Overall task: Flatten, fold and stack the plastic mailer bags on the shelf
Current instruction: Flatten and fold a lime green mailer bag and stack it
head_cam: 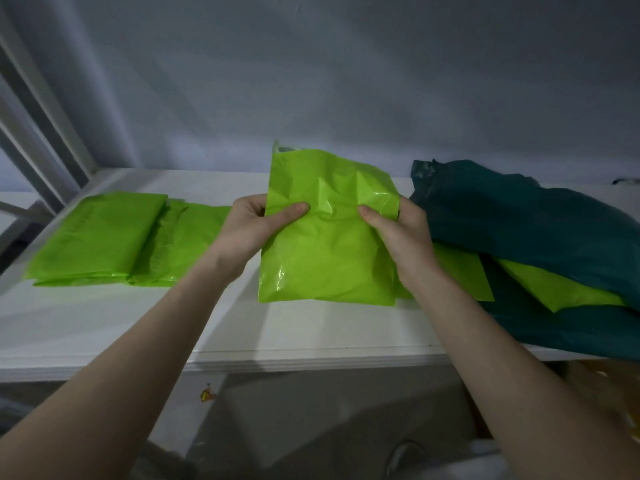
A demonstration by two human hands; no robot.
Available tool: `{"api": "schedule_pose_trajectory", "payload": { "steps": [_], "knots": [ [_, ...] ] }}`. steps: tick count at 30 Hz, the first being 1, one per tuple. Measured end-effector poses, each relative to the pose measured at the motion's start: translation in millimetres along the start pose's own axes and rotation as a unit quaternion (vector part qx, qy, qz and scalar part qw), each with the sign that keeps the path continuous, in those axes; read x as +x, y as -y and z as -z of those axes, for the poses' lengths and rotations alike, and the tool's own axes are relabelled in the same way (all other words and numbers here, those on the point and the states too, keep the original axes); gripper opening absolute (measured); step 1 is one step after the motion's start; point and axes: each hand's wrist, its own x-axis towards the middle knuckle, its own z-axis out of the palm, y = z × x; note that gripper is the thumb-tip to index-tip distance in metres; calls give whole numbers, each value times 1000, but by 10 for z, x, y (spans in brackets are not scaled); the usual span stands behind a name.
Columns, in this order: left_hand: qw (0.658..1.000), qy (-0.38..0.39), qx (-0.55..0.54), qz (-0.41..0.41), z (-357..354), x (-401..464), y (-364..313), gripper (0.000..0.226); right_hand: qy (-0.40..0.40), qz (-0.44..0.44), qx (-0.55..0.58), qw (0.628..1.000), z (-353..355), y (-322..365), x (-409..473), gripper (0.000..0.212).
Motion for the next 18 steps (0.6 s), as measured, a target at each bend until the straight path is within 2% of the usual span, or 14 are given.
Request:
{"api": "schedule_pose_trajectory", "payload": {
  "steps": [11, 14, 18],
  "knots": [
    [1000, -3, -4, -22, 24, 25, 65, 17, -2, 6, 6, 1000, -18, -49, 22, 24],
    [1000, 1, -6, 3, 59, 50, 81, 29, 17, -20, 2, 1000, -33, -99, 41, 32],
    [997, -5, 49, 60, 108, 77, 155, 56, 35, -84, -42, 995, -27, -206, 34, 57]
  ]
}}
